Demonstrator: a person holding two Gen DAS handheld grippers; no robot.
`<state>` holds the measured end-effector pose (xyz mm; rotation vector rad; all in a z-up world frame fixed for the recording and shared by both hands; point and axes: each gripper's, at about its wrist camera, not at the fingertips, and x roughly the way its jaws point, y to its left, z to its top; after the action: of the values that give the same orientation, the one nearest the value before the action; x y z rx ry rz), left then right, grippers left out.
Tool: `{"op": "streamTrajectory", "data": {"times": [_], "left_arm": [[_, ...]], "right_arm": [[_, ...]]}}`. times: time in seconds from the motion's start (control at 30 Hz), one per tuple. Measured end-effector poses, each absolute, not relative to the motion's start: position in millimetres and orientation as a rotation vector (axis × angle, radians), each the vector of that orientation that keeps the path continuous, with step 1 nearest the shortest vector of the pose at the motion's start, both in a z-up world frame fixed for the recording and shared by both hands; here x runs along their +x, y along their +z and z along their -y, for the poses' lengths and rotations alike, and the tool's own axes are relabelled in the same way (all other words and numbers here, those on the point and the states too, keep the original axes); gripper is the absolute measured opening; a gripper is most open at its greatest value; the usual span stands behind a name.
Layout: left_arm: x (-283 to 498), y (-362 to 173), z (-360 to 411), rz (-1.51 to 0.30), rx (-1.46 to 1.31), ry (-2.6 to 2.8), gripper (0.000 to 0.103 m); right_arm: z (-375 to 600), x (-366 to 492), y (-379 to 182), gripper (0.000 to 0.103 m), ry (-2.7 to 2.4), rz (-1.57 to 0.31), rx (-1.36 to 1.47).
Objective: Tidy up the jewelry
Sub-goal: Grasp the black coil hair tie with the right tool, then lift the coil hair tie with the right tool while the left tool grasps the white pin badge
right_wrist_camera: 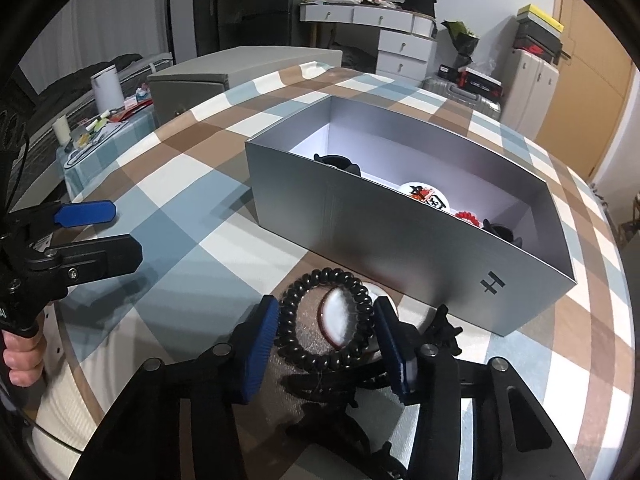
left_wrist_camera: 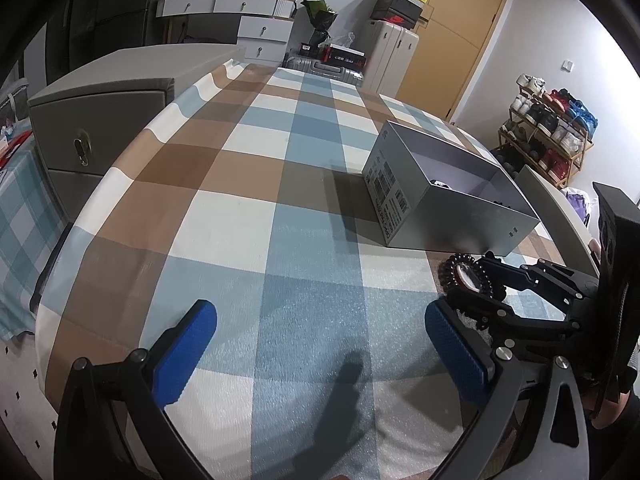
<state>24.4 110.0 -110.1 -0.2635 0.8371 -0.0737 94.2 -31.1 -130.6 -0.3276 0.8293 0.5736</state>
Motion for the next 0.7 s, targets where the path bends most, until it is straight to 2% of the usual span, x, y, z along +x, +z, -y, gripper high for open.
{"op": "streamTrajectory", "data": {"times": [0.53, 0.7], "left_arm": [[32.3, -105.1, -85.1, -0.868, -0.204, -0.083, 0.101], [45.0, -103.9, -54.4, -0.890, -0.096, -0.114, 0.101]], "right_arm": [[73.7, 84.9, -111.6, 0.046, 0.581, -0.750, -0.165], [107.5, 86.0, -104.1, 0.046, 0.554, -0.744, -0.043]]}}
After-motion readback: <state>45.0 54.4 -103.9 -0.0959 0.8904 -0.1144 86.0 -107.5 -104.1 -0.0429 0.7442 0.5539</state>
